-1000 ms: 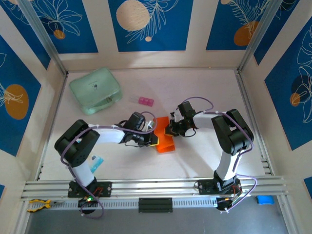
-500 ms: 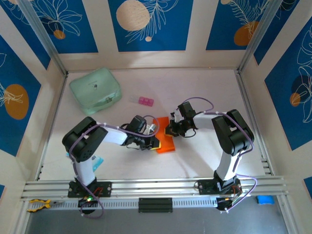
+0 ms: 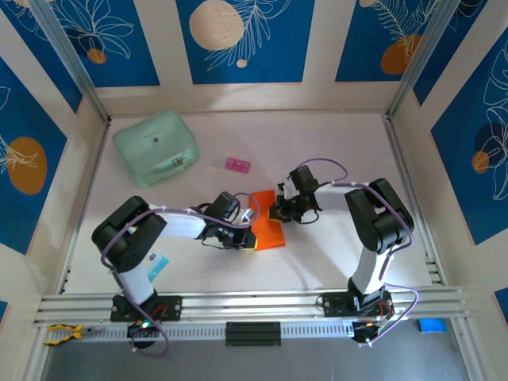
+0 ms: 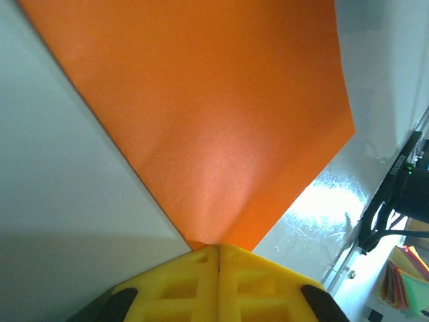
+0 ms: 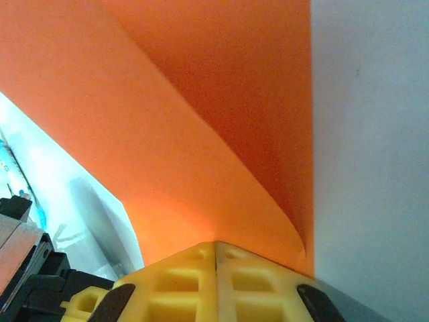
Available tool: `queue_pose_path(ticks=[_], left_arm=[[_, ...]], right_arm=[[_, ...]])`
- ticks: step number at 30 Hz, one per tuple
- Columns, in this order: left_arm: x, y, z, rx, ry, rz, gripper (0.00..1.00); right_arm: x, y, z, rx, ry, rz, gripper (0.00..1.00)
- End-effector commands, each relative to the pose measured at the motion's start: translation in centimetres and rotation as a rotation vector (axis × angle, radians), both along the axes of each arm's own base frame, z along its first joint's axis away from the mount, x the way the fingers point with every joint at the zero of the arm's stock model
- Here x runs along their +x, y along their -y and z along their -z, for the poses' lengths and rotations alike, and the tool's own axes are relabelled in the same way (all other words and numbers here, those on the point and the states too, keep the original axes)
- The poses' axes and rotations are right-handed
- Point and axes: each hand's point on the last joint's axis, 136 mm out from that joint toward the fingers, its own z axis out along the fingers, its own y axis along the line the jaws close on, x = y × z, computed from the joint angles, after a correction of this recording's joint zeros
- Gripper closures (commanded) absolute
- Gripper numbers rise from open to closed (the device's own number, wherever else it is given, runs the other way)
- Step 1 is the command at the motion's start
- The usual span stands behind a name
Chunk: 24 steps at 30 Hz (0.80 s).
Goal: Fold a paper plane with a square sheet of paper (pick it up from the middle)
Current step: First fold the square sheet of paper in half at the center of the table.
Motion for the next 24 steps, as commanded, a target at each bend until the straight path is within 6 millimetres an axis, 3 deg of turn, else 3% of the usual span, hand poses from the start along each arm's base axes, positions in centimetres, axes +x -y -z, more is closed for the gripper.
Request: queue_pose_path(ticks=[1, 10, 13, 19, 24], left_arm=[[-2.1, -1.6, 1.2, 0.123, -0.025, 0.044, 1.0], [-2.3, -1.4, 0.2, 0.206, 0.087, 0.115, 1.0], [-1.7, -1.2, -1.0, 0.182, 0.14, 0.095, 1.0], [-0.1, 0.6, -4.3, 0.05, 0.198, 0.04, 1.0], [1.2, 2.5, -4.3, -0.006, 0.167, 0.027, 1.0]], right_arm=[[-3.6, 4.0, 4.7, -0.222, -0.146, 0.047, 1.0], [-3.7, 4.0, 4.8, -0.224, -0.15, 0.048, 1.0], [-3.8, 4.0, 4.9, -0.223, -0.151, 0.048, 1.0], [-3.8, 4.0, 4.8, -0.22, -0.15, 0.046, 1.0], [-3.8, 4.0, 4.8, -0.22, -0.15, 0.045, 1.0]])
